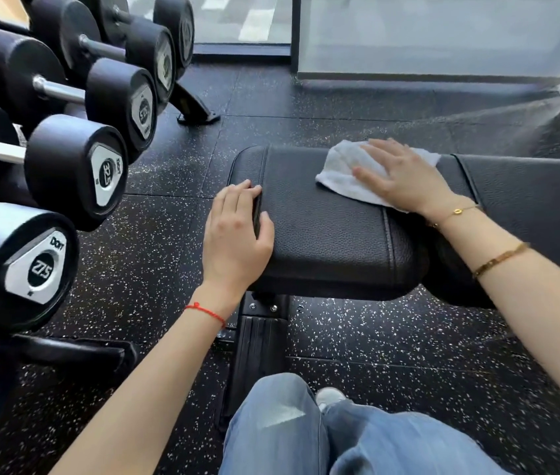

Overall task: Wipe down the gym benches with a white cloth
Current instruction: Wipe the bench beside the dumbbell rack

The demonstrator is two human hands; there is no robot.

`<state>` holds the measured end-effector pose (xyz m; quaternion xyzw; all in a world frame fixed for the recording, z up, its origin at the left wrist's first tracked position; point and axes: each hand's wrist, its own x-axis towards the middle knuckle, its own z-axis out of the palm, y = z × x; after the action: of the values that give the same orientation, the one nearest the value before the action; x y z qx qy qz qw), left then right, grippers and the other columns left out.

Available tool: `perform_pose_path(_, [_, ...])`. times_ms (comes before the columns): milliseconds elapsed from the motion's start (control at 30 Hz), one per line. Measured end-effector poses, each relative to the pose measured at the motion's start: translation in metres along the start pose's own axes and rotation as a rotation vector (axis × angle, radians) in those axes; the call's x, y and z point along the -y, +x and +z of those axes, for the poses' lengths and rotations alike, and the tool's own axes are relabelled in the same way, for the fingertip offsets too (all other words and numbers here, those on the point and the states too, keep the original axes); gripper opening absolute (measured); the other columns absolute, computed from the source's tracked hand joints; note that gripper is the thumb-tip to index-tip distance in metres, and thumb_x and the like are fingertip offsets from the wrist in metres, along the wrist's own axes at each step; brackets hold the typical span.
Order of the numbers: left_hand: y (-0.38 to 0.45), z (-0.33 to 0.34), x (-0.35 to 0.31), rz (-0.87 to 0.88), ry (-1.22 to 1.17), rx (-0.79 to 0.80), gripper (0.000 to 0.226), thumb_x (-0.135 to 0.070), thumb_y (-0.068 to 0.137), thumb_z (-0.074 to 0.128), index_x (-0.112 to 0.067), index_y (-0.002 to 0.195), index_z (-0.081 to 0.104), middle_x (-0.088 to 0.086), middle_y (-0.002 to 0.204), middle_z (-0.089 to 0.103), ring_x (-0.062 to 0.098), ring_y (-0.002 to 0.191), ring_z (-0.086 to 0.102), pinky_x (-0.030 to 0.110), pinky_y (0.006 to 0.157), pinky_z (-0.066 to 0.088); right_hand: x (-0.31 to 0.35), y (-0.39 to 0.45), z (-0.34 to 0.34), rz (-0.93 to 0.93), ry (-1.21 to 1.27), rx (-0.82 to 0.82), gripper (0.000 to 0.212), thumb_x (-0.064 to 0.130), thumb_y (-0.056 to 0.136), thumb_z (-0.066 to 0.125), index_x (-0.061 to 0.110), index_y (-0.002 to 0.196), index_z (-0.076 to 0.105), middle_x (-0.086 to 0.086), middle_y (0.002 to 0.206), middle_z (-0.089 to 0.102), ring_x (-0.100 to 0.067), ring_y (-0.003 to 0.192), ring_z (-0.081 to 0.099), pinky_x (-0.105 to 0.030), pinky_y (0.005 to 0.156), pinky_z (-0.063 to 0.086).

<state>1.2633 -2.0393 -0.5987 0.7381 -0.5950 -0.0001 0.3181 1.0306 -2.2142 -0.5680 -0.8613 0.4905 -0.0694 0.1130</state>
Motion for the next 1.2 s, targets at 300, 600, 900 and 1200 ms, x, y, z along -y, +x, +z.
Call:
perform_pose_path(300, [0.000,-0.001,-0.037,0.044,0.127,0.046,0.048,-0.022,0.095,0.044,-0.012,0.142,0.046,0.006,0.151,0.041,0.023,0.144,0.030,0.043,0.124,0.013,-0.049,-0.117,-0.010,0.088,-0.083,-0.054,0.063,0.056,0.098,0.036,0.027,0.154,0.033,0.006,0.162,0.028,-0.024,0.151,0.019,-0.038,0.124,0.010])
perform_pose_path(600, [-0.006,0.045,-0.116,0.179,0.069,0.191,0.048,-0.025,0.097,0.040,-0.015,0.144,0.044,0.002,0.151,0.043,0.021,0.144,0.029,0.043,0.122,0.015,-0.027,-0.152,-0.008,0.134,-0.116,-0.117,0.056,0.041,0.104,0.041,0.017,0.154,0.032,-0.004,0.162,0.027,-0.027,0.148,0.023,-0.037,0.122,0.009])
perform_pose_path(900, [-0.002,0.080,-0.156,0.138,0.106,0.207,0.049,-0.028,0.098,0.039,-0.012,0.144,0.043,0.006,0.152,0.040,0.024,0.144,0.029,0.047,0.121,0.015,-0.081,-0.151,-0.013,0.358,0.003,-0.186,0.059,0.049,0.105,0.028,0.019,0.156,0.028,-0.001,0.163,0.025,-0.026,0.151,0.017,-0.037,0.124,0.008])
perform_pose_path(1200, [0.004,0.103,-0.173,0.017,0.211,0.104,0.050,-0.032,0.095,0.043,-0.017,0.142,0.046,0.004,0.151,0.041,0.024,0.142,0.032,0.051,0.120,0.018,-0.113,-0.088,-0.028,-0.026,-0.004,-0.041,0.058,0.049,0.103,0.035,0.024,0.155,0.028,0.003,0.163,0.025,-0.026,0.152,0.014,-0.041,0.123,0.004])
